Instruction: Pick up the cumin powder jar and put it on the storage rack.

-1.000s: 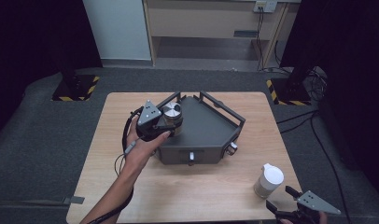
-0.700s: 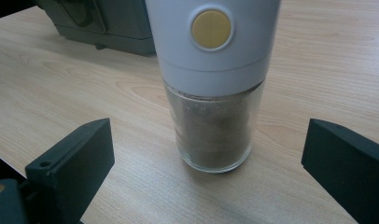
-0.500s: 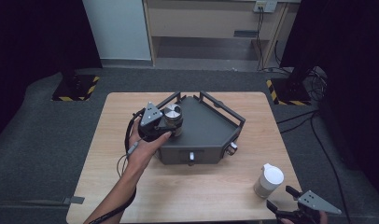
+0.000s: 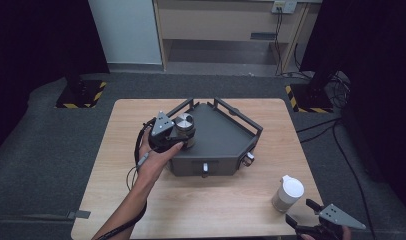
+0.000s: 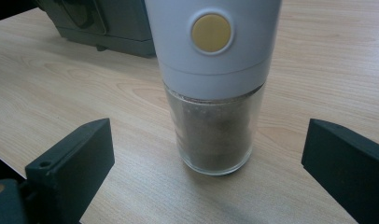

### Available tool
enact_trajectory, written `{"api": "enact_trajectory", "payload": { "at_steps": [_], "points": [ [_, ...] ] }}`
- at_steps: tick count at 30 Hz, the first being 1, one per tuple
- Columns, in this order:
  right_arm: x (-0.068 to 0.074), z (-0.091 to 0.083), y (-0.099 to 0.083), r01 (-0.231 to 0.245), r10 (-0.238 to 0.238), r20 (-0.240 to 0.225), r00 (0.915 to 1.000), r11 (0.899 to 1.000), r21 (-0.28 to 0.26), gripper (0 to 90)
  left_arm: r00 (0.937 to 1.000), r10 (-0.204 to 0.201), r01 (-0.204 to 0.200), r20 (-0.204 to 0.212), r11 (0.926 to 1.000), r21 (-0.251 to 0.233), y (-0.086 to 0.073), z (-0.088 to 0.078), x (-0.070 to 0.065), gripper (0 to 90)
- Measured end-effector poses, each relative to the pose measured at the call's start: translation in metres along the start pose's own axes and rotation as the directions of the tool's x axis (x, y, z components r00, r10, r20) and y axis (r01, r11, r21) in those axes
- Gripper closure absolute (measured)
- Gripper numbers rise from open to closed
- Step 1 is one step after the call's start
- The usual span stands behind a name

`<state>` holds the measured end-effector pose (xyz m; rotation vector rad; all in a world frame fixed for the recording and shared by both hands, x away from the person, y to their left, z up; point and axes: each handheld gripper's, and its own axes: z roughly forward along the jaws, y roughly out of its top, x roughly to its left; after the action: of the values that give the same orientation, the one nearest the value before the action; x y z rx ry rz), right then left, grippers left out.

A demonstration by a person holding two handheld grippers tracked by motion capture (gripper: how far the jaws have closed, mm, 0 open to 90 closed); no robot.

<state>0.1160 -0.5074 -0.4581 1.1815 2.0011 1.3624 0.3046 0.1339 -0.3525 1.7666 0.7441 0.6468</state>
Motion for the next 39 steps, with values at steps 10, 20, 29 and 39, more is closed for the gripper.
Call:
{"api": "enact_trajectory", "payload": {
  "at_steps": [10, 20, 29, 39],
  "points": [
    [-0.001, -0.001, 0.000, -0.001, 0.001, -0.003, 1.0000, 1.000, 0.002, 2.9, 1.0000, 0.000, 0.000, -0.004, 0.9999, 0.013, -0.004, 0.003, -0.001, 30.8],
    [0.000, -0.001, 0.000, -0.001, 0.001, -0.003, 1.0000, 1.000, 0.003, 2.9, 1.0000, -0.009, 0.009, -0.002, 1.0000, -0.001, -0.011, 0.004, 0.000, 30.5],
    [0.001, -0.003, -0.001, -0.003, 0.003, 0.001, 1.0000, 1.000, 0.003, 2.9, 1.0000, 0.001, -0.001, -0.010, 1.0000, -0.004, -0.013, 0.004, -0.002, 30.3],
    [0.001, -0.003, -0.001, -0.001, 0.001, -0.006, 1.0000, 1.000, 0.006, 2.9, 0.9998, -0.005, 0.006, -0.017, 0.9997, 0.025, -0.010, 0.006, -0.004, 25.7]
  ]
}}
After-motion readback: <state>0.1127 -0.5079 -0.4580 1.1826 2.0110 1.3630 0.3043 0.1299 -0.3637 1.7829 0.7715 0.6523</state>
